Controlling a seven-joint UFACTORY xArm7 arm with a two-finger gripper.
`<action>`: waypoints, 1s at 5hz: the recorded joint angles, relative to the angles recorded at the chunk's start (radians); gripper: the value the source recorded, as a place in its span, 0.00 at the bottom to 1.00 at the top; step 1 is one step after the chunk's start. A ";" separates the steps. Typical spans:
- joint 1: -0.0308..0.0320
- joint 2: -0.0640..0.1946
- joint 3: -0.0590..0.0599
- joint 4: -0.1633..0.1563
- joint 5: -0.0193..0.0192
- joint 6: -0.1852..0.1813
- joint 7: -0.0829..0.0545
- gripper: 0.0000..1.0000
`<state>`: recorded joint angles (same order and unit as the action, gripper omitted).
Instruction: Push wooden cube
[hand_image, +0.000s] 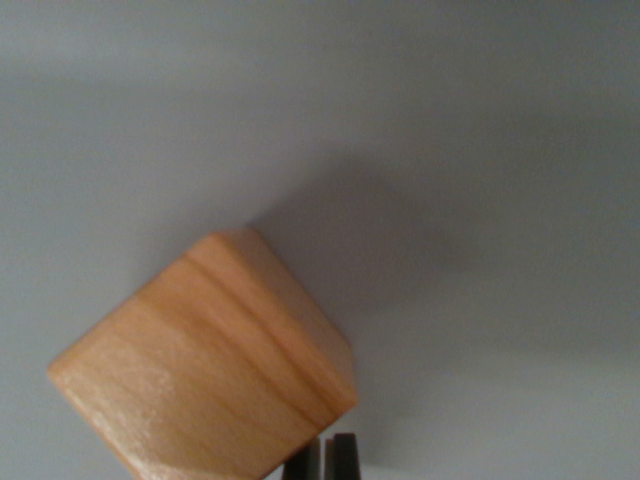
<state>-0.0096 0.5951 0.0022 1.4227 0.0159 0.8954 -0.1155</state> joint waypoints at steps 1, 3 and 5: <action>0.0001 0.023 0.000 0.037 -0.0003 0.014 0.000 1.00; 0.0002 0.043 0.000 0.070 -0.0006 0.027 0.001 1.00; 0.0002 0.060 0.000 0.097 -0.0008 0.037 0.001 1.00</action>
<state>-0.0094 0.6549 0.0022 1.5198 0.0151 0.9326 -0.1143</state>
